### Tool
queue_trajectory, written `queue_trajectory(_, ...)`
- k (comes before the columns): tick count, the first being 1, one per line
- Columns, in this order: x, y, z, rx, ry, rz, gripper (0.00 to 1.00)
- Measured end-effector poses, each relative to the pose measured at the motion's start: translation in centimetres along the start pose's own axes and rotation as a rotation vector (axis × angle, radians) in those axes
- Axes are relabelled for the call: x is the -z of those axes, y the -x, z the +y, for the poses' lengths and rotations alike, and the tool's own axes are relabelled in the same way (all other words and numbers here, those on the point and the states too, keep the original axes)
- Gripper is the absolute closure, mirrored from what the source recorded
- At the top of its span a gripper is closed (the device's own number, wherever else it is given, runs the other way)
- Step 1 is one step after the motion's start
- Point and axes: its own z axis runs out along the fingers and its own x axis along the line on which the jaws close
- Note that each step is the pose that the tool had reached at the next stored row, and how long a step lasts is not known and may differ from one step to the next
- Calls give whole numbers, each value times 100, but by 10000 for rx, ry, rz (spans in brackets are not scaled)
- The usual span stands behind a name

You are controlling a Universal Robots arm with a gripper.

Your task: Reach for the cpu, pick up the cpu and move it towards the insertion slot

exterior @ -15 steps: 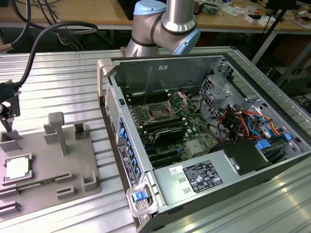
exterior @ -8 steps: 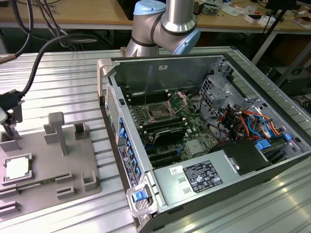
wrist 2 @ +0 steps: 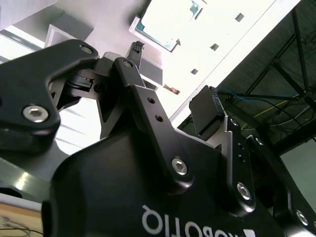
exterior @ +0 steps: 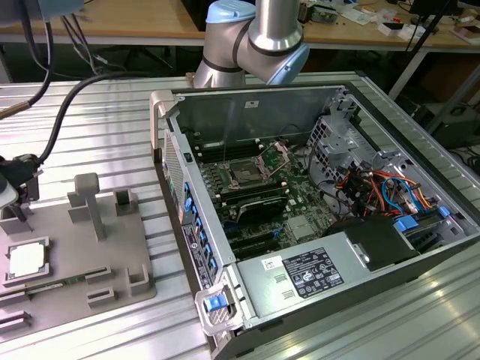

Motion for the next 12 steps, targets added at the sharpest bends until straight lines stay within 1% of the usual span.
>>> queue_trajectory(2,-18,1,-8,2,-1,-40,34)
queue_trajectory(6,-48,0,-42,5,-3,-142,34)
queue_trajectory(10,-101,0,-79,7,-5,-202,34)
queue_trajectory(12,-138,0,-92,7,-5,-213,34)
